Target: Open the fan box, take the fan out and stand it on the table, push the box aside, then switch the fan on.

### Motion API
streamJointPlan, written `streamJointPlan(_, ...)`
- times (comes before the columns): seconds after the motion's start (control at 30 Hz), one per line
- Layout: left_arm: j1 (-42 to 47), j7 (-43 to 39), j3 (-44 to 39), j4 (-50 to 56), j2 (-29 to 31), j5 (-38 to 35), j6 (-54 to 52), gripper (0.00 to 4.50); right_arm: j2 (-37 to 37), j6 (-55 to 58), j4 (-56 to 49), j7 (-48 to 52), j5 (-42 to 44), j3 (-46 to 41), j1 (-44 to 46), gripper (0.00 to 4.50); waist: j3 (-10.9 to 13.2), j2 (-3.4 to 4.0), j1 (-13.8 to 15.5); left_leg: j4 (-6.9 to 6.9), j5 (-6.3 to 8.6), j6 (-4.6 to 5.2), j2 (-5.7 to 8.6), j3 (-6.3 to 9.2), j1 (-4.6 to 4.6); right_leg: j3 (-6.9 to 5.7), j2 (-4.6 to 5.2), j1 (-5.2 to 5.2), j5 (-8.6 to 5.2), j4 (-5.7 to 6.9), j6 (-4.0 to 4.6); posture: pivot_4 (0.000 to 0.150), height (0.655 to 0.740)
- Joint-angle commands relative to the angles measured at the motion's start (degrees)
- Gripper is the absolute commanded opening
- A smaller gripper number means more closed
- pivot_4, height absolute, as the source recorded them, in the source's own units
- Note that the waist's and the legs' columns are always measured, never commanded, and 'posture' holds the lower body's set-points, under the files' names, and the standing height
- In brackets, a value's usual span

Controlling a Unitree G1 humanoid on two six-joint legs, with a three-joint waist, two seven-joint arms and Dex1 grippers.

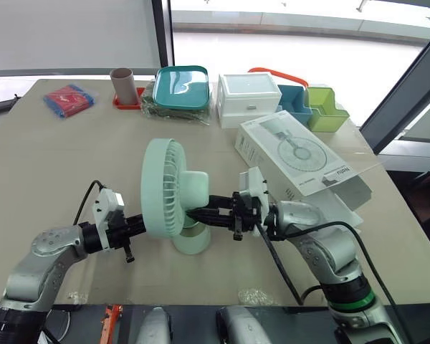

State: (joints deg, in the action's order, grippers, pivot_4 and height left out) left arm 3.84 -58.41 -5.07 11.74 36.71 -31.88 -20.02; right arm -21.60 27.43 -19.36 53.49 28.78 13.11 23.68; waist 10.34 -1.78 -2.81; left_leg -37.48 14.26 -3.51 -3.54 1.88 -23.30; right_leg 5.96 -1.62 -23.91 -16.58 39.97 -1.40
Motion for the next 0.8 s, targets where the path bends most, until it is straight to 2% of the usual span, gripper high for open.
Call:
streamJointPlan(0.03,-0.1,-0.6,-0.3,0.3,-0.3,0.4,1.7,0.08,0.9,-2.4,-1.7,-0.1,0.4,-0.7,0.9,0.63,0.0,0.0,0.0,-0.01,0.0,0.0,0.0,0.0,0.0,0.0,0.01,0.0,0.0,0.0,0.0,0.15,0.74)
streamJointPlan(0.37,-0.3,-1.5,-0.2,0.6,0.1,-0.1,1.2,0.08,1.7,-3.7,-0.9,-1.1,-1.6,-0.4,1.1,0.63,0.0,0.0,0.0,-0.02,0.0,0.0,0.01,0.0,0.0,0.0,0.01,0.01,0.0,0.01,0.0,0.15,0.74)
streamJointPlan(0.8,1.7,-1.1,2.7,-2.2,-2.4,1.9,2.6,0.08,1.3,-3.7,-1.2,-0.9,-1.9,-0.4,0.9,0.63,0.0,0.0,0.0,-0.04,0.0,0.0,0.01,0.0,0.0,0.0,0.01,0.02,0.0,0.02,0.0,0.15,0.74)
